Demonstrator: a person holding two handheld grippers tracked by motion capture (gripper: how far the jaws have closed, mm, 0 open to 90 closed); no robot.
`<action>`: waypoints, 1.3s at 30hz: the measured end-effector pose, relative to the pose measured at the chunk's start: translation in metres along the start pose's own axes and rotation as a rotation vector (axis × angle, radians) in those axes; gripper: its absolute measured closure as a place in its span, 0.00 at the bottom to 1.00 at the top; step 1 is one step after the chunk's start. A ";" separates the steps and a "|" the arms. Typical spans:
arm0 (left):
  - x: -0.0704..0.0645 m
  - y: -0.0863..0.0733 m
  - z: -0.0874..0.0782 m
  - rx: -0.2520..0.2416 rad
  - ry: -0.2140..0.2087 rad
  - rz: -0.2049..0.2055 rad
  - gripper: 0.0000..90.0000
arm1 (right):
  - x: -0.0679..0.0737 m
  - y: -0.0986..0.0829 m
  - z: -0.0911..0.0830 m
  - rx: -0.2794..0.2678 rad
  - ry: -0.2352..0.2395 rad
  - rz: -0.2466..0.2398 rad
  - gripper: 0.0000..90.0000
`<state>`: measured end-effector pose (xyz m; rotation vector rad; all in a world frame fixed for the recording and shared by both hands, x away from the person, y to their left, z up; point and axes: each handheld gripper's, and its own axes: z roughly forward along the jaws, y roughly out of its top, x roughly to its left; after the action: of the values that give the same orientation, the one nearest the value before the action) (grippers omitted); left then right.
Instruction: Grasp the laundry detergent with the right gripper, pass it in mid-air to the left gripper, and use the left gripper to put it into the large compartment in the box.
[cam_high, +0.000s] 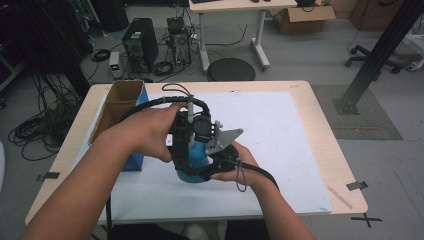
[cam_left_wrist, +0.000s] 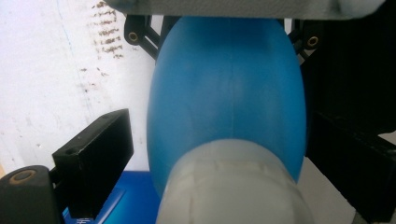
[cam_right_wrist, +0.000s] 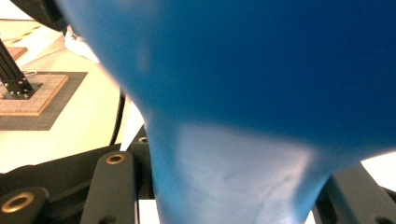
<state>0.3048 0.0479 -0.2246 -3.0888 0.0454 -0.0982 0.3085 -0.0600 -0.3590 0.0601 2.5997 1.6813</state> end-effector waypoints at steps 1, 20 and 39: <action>0.000 0.000 0.000 0.000 -0.001 0.000 0.11 | 0.000 0.000 0.000 0.000 0.000 -0.003 0.51; -0.001 0.002 0.002 0.000 -0.007 0.015 0.25 | 0.001 0.001 -0.002 0.002 -0.004 -0.002 0.51; -0.002 0.003 0.003 0.001 -0.005 0.018 0.34 | 0.001 0.002 -0.001 0.001 -0.004 -0.006 0.51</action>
<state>0.3031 0.0449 -0.2281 -3.0872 0.0732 -0.0890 0.3077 -0.0601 -0.3567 0.0556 2.5956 1.6759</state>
